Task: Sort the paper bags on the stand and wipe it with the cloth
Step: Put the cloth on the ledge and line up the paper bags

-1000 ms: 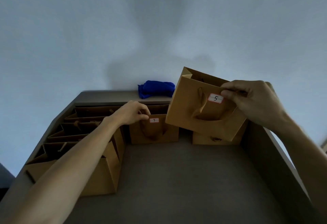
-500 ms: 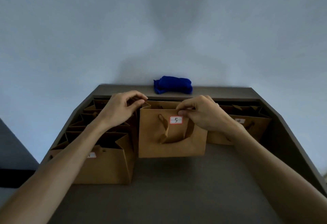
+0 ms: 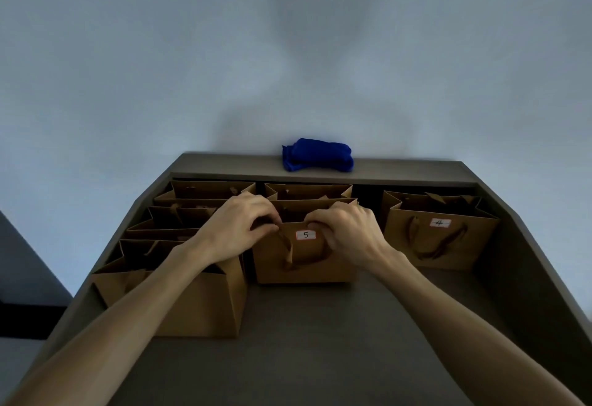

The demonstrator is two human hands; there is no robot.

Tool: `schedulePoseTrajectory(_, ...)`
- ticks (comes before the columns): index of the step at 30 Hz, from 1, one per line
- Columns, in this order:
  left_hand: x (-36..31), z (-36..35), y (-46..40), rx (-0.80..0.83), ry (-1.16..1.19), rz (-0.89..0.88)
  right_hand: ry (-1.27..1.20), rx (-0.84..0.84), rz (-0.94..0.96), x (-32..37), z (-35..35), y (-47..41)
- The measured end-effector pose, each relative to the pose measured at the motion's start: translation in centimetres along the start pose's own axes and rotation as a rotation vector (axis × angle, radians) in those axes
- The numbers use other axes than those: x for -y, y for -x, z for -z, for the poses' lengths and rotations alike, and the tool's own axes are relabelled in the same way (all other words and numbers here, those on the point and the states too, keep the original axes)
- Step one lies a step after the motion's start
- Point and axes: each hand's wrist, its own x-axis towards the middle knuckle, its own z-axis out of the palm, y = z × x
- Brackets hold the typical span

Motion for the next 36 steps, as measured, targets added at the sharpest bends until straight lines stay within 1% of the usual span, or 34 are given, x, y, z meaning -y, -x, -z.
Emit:
schedulePoseTrajectory(4, -0.2, -0.7, -0.2, 0.034, -0.054, -0.019, -0.024, -0.009, -0.005, -1.6, -1.0, 0.7)
schedulePoseTrajectory(8, -0.6, -0.9, -0.8, 0.025, -0.083, -0.021, -0.054, -0.098, -0.02, -4.7, 1.9, 2.5)
schedulePoseTrajectory(10, -1.2, -1.1, -1.7, -0.01, -0.029, -0.003, -0.04, -0.157, -0.101, -7.1, 4.3, 3.9)
schedulePoseTrajectory(12, -2.4, -1.5, -3.1, -0.04, 0.043, -0.012, -0.019, -0.179, -0.227, -10.1, 6.4, 5.5)
schedulePoseTrajectory(16, -5.8, -3.2, -6.8, -0.014, 0.116, -0.091, 0.066, -0.054, -0.461, -15.1, 9.1, 8.2)
schedulePoseTrajectory(19, -8.5, -5.1, -9.7, 0.004, 0.138, -0.16, 0.073, 0.089, -0.559, -16.6, 9.8, 9.1)
schedulePoseTrajectory(21, -10.2, -6.3, -11.5, 0.017, 0.135, -0.194, 0.107, 0.175, -0.574, -16.8, 9.7, 9.3)
schedulePoseTrajectory(23, -11.7, -7.4, -13.0, 0.023, 0.12, -0.217, 0.181, 0.216, -0.556, -16.9, 9.4, 9.3)
schedulePoseTrajectory(25, -12.8, -8.4, -14.3, 0.02, 0.098, -0.229, 0.237, 0.215, -0.535, -17.1, 8.9, 9.2)
schedulePoseTrajectory(28, -13.8, -9.5, -15.6, 0.033, 0.049, -0.23, 0.261, 0.164, -0.519, -17.0, 8.7, 9.2)
schedulePoseTrajectory(31, -13.9, -9.9, -16.2, 0.051, 0.052, -0.214, 0.207, 0.076, -0.507, -17.1, 9.5, 9.7)
schedulePoseTrajectory(33, -13.7, -9.7, -16.5, 0.059, 0.069, -0.191, 0.073, 0.009, -0.521, -17.5, 10.4, 10.1)
schedulePoseTrajectory(36, -13.9, -9.1, -17.0, 0.114, 0.2, -0.128, -0.152, 0.008, -0.533, -18.1, 11.8, 10.5)
